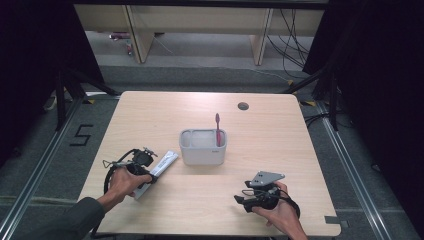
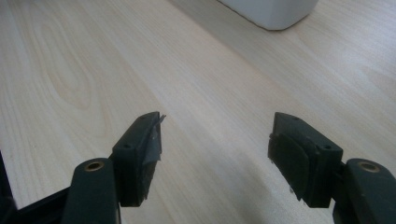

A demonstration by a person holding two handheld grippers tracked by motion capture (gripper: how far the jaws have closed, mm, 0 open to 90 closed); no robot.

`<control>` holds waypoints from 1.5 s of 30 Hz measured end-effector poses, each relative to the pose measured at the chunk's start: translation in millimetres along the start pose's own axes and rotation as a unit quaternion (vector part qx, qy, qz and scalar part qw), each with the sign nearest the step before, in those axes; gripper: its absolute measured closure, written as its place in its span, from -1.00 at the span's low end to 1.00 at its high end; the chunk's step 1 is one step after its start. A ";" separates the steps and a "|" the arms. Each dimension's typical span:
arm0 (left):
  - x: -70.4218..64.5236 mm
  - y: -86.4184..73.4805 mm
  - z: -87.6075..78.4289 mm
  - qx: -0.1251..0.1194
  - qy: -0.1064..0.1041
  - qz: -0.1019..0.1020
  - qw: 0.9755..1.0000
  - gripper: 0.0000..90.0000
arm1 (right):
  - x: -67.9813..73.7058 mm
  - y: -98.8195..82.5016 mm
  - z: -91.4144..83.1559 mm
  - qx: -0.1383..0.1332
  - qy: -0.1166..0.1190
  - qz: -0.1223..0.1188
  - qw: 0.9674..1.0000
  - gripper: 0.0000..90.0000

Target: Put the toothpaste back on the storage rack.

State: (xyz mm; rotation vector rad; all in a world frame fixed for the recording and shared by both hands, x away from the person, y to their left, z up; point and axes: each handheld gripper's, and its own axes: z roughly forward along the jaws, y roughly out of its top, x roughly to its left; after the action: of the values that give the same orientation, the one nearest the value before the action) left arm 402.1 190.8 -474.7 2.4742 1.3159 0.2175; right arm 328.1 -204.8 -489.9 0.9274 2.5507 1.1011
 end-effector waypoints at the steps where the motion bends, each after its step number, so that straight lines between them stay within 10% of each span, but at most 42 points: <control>1: -0.1 0.2 -1.5 -0.004 0.000 -0.005 1.000 0.36 | 0.3 0.0 0.0 0.001 0.000 0.002 1.000 -0.23; 32: 24.9 9.6 -52.5 -0.134 -0.024 -0.038 0.990 0.39 | 0.2 0.0 -0.4 0.000 -0.001 0.002 1.000 -0.23; 42: 25.5 15.0 -69.2 -0.199 -0.025 -0.038 0.979 0.40 | -0.3 -0.1 0.4 -0.001 -0.002 0.003 1.000 -0.23; 45: 20.5 18.9 -75.0 -0.241 -0.028 -0.033 0.970 0.40 | -0.3 -0.1 0.4 0.001 -0.001 0.002 1.000 -0.23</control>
State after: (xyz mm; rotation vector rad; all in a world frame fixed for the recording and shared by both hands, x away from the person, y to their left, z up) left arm 407.0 214.0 -398.3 2.0108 1.1557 0.3962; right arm 328.4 -204.8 -490.2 0.9350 2.5500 1.0985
